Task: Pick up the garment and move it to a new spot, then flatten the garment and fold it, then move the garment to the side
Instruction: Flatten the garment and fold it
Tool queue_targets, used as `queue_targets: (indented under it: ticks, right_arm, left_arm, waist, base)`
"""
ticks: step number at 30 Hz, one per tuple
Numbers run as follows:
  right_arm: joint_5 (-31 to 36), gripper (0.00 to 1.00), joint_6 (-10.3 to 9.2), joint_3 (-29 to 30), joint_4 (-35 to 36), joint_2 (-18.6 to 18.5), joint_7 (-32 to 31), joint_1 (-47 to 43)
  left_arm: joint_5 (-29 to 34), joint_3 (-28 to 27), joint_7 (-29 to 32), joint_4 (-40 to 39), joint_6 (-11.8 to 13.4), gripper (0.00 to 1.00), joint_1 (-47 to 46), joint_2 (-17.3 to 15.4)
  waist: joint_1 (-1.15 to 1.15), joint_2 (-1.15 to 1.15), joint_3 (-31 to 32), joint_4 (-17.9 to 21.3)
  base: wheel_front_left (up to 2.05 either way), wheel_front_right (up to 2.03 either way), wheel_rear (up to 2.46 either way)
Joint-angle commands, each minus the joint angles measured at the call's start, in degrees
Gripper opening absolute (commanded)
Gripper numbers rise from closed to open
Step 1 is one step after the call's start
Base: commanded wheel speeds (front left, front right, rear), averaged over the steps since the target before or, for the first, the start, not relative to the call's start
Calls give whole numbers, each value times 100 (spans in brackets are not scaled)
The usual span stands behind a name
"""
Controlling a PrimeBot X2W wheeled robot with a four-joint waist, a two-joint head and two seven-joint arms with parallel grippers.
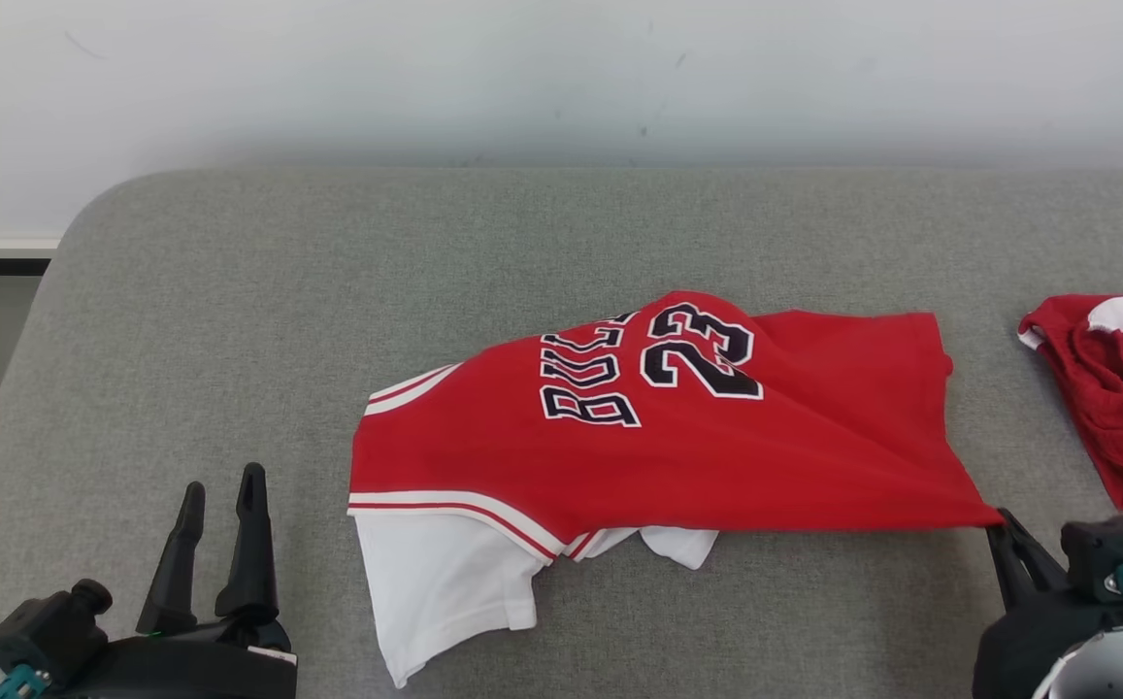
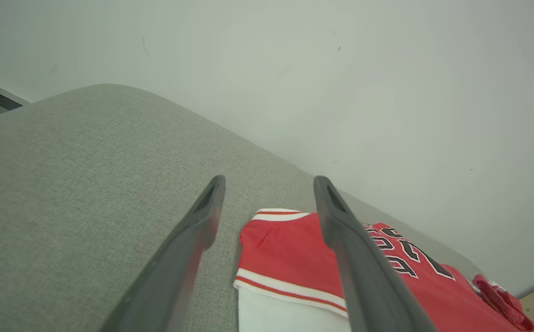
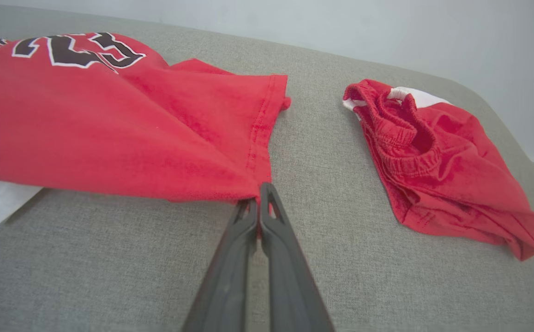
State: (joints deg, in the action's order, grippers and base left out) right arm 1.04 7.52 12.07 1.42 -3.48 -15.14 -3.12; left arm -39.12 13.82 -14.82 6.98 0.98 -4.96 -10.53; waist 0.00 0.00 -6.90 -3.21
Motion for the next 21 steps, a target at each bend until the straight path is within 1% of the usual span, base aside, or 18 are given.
queue_targets:
  ticks: [1, 3, 7, 13, 15, 18, 21]
  right_arm:
    - [-30, 0, -4, 55, 65, -5, -40, -72]
    - [-31, 0, -4, 34, 79, -1, -175, -222]
    - [94, 0, -4, -126, -68, -125, -405, -379]
    - [253, 0, -4, -344, -614, -269, -386, -279]
    - [267, 100, -4, -367, -785, -277, -344, -216]
    - [130, 100, -4, -395, -937, -204, -268, -153]
    - [-56, 100, -4, -290, -920, -133, -97, -83]
  left_arm:
    - [16, -7, 3, 18, -7, 100, -63, -55]
    - [17, 5, 7, 33, 0, 100, -72, -57]
    - [16, 17, 8, 46, 11, 100, -103, -54]
    - [12, 30, 4, 90, 29, 100, -144, -59]
    - [72, 50, 14, 119, 41, 100, -153, -81]
    - [120, 94, 41, 185, 79, 100, -156, -101]
    - [221, 146, 27, 234, 71, 100, -149, -159]
  waist:
    - [0, 0, -11, -3]
    - [0, 0, -27, -8]
    - [0, 0, -68, -6]
    - [0, 0, -110, 15]
    - [0, 0, -107, 11]
    - [0, 0, -90, -1]
    - [0, 0, -35, 7]
  base:
    - [0, 0, 0]
    - [0, 0, 0]
    - [0, 0, 0]
    - [0, 0, 0]
    - [0, 0, 0]
    - [0, 0, 0]
    - [0, 0, 0]
